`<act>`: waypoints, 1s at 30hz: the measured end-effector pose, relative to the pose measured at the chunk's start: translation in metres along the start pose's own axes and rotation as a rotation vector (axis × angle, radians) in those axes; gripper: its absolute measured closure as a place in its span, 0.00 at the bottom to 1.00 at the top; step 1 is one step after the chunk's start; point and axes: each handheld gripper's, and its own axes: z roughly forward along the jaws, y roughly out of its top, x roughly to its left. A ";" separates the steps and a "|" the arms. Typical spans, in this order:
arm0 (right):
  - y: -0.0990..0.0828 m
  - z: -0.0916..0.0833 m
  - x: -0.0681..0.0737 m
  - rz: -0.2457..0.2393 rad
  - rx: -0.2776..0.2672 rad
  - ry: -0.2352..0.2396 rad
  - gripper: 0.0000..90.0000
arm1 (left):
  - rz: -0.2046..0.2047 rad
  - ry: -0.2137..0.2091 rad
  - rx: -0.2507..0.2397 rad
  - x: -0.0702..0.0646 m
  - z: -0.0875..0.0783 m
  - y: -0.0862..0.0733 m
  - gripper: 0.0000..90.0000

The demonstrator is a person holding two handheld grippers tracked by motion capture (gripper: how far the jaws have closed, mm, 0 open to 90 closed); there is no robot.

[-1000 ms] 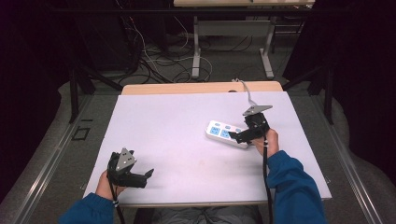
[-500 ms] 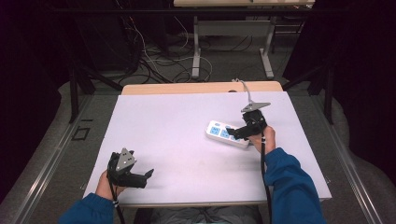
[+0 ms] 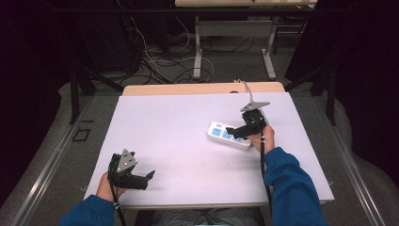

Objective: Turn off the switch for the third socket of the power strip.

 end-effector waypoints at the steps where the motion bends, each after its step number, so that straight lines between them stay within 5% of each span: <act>1: 0.000 0.001 0.000 -0.002 0.002 0.000 0.00 | 0.001 0.000 0.000 0.000 0.000 0.000 0.01; 17: 0.009 0.009 0.005 0.002 -0.025 0.021 0.01 | 0.004 0.001 0.000 0.000 0.000 0.000 0.01; 26: 0.013 0.013 0.009 0.001 -0.035 0.025 0.20 | 0.003 -0.001 -0.003 0.000 0.001 0.000 0.01; 30: 0.013 0.015 0.009 0.000 -0.038 0.027 0.38 | 0.002 -0.001 -0.002 0.000 0.000 0.000 0.01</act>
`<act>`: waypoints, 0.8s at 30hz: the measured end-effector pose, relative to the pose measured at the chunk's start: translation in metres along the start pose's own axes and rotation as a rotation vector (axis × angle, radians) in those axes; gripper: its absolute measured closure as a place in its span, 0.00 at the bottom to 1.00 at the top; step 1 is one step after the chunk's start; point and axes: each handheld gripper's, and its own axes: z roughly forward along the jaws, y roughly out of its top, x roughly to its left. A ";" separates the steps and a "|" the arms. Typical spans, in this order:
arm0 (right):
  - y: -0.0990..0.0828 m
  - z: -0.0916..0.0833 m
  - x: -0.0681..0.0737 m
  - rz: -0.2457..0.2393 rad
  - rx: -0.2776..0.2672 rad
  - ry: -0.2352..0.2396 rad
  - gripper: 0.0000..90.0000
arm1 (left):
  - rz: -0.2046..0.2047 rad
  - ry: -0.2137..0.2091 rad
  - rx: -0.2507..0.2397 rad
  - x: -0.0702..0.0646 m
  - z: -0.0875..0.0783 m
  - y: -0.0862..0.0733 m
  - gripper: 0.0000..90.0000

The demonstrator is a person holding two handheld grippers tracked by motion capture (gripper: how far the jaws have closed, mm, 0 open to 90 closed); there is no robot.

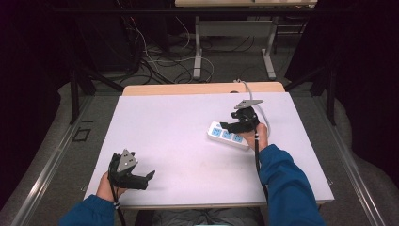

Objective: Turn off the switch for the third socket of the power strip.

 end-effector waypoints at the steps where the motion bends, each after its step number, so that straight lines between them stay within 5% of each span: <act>1: 0.000 0.001 0.000 0.005 -0.009 -0.002 0.45 | -0.002 0.001 -0.001 0.000 0.000 0.000 0.01; 14: 0.004 0.008 0.007 -0.017 0.000 -0.047 0.99 | 0.007 0.003 0.001 0.001 0.000 0.000 0.01; 24: 0.003 0.015 0.010 -0.004 0.004 -0.063 1.00 | 0.000 0.001 0.000 0.000 0.000 0.000 0.01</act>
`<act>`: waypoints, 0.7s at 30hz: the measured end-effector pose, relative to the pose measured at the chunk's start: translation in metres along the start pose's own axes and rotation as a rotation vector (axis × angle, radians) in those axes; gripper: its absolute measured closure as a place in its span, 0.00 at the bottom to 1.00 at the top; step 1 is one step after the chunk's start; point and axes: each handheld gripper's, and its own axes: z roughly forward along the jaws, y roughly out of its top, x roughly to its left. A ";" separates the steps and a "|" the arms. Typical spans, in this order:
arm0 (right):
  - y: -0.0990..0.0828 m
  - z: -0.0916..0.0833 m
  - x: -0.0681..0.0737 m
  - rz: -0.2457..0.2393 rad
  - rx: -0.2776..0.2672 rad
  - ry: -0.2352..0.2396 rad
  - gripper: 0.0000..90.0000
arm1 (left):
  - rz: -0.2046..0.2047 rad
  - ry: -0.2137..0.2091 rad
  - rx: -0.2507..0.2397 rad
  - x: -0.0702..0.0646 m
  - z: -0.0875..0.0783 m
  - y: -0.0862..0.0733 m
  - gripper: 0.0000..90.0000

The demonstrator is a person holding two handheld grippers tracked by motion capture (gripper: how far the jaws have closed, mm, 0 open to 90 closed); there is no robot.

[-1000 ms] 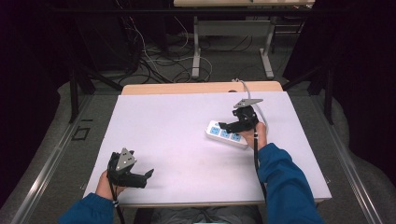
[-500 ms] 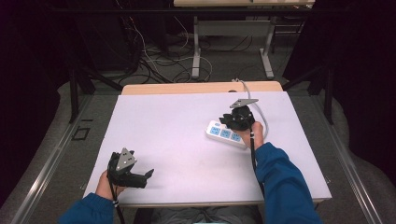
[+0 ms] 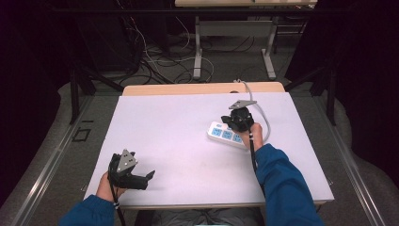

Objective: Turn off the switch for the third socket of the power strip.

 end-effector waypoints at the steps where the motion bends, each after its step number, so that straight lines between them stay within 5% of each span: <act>1: 0.000 0.001 0.000 0.005 -0.003 0.001 1.00 | 0.000 -0.001 0.001 0.000 0.000 0.000 0.01; 21: -0.004 0.024 0.007 0.010 0.046 -0.033 1.00 | -0.001 -0.004 0.002 0.000 -0.001 0.000 0.01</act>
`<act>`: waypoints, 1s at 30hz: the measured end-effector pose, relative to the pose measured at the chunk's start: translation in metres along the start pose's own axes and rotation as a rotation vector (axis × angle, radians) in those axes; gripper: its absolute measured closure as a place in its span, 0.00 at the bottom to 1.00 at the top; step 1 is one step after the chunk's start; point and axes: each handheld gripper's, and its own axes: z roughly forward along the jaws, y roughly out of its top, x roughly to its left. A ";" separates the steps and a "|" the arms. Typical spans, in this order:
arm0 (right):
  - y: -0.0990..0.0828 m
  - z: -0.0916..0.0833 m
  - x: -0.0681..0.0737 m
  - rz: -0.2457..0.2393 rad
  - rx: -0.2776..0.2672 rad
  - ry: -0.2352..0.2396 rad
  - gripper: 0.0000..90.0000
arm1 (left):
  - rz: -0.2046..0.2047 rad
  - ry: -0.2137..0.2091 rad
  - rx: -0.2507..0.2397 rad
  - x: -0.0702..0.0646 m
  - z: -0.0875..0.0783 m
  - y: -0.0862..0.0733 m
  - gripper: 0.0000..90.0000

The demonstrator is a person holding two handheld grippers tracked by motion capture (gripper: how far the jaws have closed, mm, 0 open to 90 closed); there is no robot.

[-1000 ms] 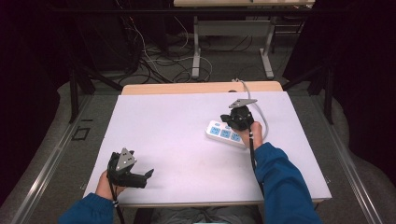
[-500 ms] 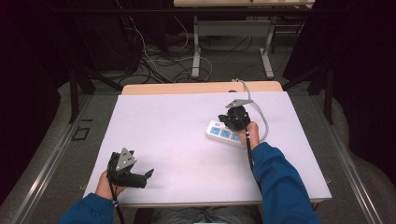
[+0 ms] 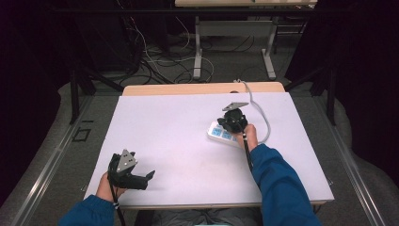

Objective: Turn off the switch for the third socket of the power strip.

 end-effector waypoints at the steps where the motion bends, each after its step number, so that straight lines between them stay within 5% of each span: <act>1: 0.000 0.000 -0.001 -0.006 0.000 0.002 1.00 | 0.001 -0.001 0.000 0.000 0.000 0.000 0.01; 30: -0.005 0.008 -0.002 0.009 0.049 -0.008 1.00 | 0.012 0.002 -0.002 0.000 0.001 0.000 0.01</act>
